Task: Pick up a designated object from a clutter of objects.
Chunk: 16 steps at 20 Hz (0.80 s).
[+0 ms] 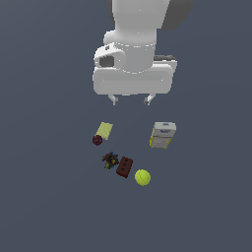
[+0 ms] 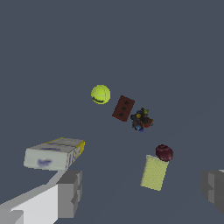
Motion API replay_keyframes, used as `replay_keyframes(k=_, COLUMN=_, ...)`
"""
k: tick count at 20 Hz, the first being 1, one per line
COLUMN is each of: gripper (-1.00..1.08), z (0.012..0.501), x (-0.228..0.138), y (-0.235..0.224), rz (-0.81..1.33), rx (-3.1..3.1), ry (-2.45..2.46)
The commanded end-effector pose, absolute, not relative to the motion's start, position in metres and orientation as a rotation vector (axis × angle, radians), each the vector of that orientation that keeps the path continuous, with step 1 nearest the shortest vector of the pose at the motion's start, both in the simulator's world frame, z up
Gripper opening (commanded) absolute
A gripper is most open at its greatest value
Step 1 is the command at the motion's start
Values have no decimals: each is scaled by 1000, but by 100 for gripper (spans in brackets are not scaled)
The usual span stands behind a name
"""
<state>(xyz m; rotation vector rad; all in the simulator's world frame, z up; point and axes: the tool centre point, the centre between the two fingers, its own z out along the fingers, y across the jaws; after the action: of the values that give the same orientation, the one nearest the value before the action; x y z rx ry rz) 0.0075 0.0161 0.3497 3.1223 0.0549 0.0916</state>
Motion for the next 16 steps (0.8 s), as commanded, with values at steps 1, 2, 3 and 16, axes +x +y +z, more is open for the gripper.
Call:
replay_keyframes(k=1, gripper=100, z=350, x=7, y=16, rz=92, rx=3122, ry=55)
replay_keyframes(k=2, gripper=100, z=350, x=8, y=17, rz=93, rx=3122, ry=56)
replay_keyframes(k=3, gripper=100, z=352, x=8, y=19, rz=98, rx=3122, ry=61)
replay_keyframes(k=16, gripper=100, z=373, x=12, y=44, rz=162, rx=3114, ry=115)
